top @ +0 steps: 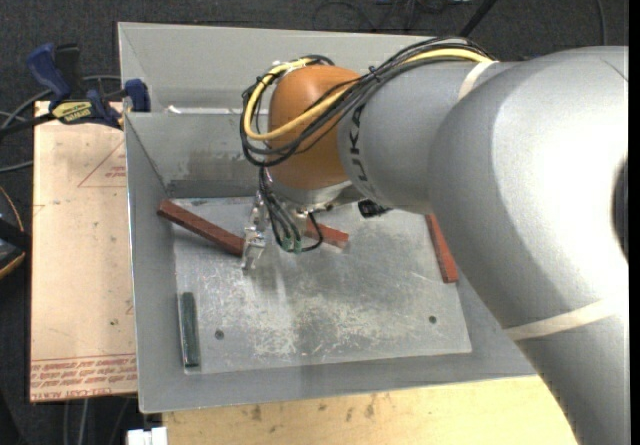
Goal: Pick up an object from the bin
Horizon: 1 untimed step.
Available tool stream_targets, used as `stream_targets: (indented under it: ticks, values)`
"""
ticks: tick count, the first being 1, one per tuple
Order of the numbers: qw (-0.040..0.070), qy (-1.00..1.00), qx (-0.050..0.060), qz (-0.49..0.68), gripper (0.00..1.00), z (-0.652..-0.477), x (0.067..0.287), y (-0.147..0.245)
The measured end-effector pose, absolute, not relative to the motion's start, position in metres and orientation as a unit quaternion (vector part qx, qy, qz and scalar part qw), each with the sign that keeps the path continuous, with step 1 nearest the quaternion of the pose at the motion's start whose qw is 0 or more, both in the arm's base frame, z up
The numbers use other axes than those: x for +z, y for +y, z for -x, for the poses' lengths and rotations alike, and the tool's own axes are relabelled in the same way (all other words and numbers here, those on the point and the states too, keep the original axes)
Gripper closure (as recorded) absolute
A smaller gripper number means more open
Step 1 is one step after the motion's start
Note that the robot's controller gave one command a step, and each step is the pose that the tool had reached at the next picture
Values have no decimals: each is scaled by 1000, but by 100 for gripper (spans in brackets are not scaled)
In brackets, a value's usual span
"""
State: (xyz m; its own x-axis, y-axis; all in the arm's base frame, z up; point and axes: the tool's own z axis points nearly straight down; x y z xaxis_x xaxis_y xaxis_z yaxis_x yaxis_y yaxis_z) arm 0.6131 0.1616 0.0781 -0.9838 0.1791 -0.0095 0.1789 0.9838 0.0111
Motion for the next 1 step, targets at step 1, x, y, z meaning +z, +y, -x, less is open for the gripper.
stream_targets:
  ticks: [1]
  values:
    - [3, 999, 1, -54, 100, -620, 221, 129]
